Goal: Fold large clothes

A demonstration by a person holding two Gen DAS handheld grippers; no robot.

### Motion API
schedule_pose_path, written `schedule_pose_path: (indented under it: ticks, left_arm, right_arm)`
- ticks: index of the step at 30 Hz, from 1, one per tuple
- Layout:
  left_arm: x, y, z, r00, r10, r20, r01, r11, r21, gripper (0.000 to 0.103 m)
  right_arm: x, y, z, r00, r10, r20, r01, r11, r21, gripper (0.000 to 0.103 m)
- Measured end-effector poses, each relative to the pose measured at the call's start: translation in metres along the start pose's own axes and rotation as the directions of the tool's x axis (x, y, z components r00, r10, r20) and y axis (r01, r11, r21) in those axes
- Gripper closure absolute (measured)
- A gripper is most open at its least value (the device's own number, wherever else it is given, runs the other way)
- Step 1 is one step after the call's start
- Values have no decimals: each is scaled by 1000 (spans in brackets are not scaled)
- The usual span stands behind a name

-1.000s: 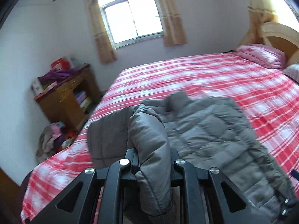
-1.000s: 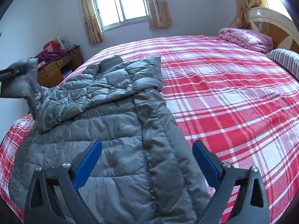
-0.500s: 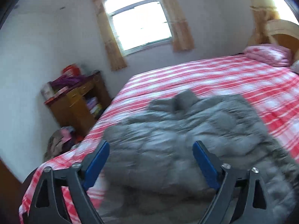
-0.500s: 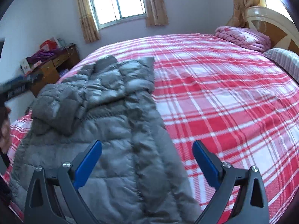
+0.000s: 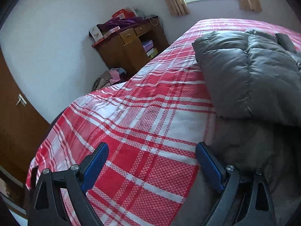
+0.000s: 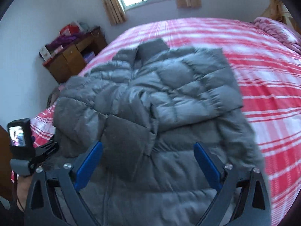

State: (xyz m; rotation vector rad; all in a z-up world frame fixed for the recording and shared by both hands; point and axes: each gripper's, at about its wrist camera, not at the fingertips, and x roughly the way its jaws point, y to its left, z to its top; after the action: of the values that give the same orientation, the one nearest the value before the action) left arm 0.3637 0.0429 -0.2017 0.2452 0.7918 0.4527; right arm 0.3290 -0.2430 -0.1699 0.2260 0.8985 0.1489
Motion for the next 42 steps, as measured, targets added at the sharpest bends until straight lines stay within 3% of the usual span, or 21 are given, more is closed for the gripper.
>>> schedule_pose_path:
  ticks: [3, 4, 7, 11, 16, 18, 21, 23, 24, 25, 28, 29, 31, 33, 36, 39, 42]
  left_arm:
    - [0, -3, -1, 1000, 6, 14, -6, 1000, 3, 9]
    - [0, -1, -3, 1000, 3, 14, -3, 1000, 0, 9]
    - [3, 2, -4, 1000, -6, 9, 6, 1000, -11, 8]
    - [4, 1, -4, 1000, 7, 14, -7, 1000, -5, 7]
    - [3, 1, -4, 1000, 1, 8, -1, 1000, 0, 7]
    - [2, 2, -3, 1000, -17, -2, 17, 1000, 9, 7]
    - [-6, 10, 5, 994, -97, -42, 99, 994, 49, 7]
    - [-23, 20, 18, 987, -155, -37, 156, 987, 42, 7]
    - [-33, 26, 27, 983, -185, -17, 185, 982, 31, 7]
    - [-45, 30, 37, 975, -222, 2, 222, 975, 22, 7]
    - [-71, 28, 69, 948, -314, 44, 314, 949, 9, 7]
    - [-76, 23, 78, 940, -335, 58, 335, 942, 7, 7]
    - [-84, 4, 95, 920, -378, 99, 379, 925, 6, 7]
    - [-81, -22, 104, 899, -426, 104, 428, 904, 1, 7]
    - [-61, -66, 103, 909, -411, 73, 411, 912, 7, 7]
    - [-33, -104, 91, 940, -341, 31, 338, 938, 77, 7]
    - [-12, -118, 76, 943, -333, 4, 331, 938, 101, 7]
  right_arm:
    - [23, 3, -2, 997, 45, -54, -46, 999, -5, 67]
    - [23, 4, -2, 997, 53, -50, -53, 999, -6, 75]
    - [9, 6, -3, 1000, 31, -3, -31, 999, -31, 86]
    - [-11, -7, -2, 999, -25, 48, 26, 999, -24, 87]
    - [-11, -27, -10, 997, -71, 16, 71, 997, -3, 85]
    - [-8, -33, -14, 997, -73, 2, 73, 997, 12, 81]
    - [-11, -38, -14, 995, -99, 18, 99, 995, 25, 78]
    - [-15, -35, -12, 994, -105, 13, 105, 994, -5, 59]
    - [-20, -33, -11, 991, -136, 19, 136, 991, -19, 33]
    - [-27, -33, -10, 986, -159, 39, 160, 987, -19, 26]
    - [-57, -35, -6, 955, -268, 129, 267, 963, 26, 27]
    - [-65, -34, -4, 949, -273, 155, 267, 962, 56, 28]
    - [-73, -26, 5, 949, -249, 193, 240, 968, 72, 41]
    - [-68, -11, 14, 957, -207, 205, 202, 978, 48, 43]
    - [-38, 6, 29, 976, -116, 186, 110, 993, 42, 43]
    - [-1, 9, 32, 981, -138, 137, 135, 990, 34, 43]
    - [26, 6, 29, 981, -167, 101, 165, 986, 28, 43]
